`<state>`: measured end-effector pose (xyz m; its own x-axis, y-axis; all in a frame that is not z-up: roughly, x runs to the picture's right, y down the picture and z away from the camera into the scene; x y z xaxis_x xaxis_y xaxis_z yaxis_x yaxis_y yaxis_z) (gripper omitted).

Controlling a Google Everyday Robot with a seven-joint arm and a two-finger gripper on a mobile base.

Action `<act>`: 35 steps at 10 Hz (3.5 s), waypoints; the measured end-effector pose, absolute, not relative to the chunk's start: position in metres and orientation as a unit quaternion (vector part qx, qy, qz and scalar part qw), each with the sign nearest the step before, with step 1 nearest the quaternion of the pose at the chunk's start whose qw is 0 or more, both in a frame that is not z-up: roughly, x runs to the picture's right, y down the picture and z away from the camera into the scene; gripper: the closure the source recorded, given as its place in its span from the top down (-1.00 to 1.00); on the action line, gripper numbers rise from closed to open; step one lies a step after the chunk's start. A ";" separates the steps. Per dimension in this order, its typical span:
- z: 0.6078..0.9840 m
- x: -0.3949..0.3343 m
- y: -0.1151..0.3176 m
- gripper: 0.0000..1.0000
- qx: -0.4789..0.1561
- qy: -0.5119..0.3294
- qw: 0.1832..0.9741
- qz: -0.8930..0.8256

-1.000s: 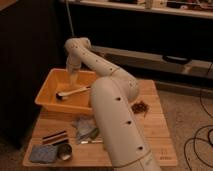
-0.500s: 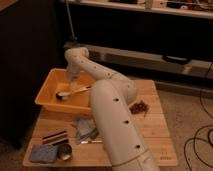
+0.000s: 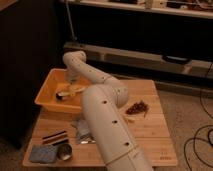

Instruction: Wipe table surface with brush

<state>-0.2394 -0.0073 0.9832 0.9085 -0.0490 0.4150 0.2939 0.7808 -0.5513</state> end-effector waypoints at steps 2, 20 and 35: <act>0.990 -0.242 0.001 0.60 -0.327 -0.194 0.920 -0.094; 0.965 -0.233 -0.014 -1.00 -0.313 -0.180 0.925 -0.121; 0.760 -0.125 -0.159 -1.00 -0.267 0.010 0.950 -0.162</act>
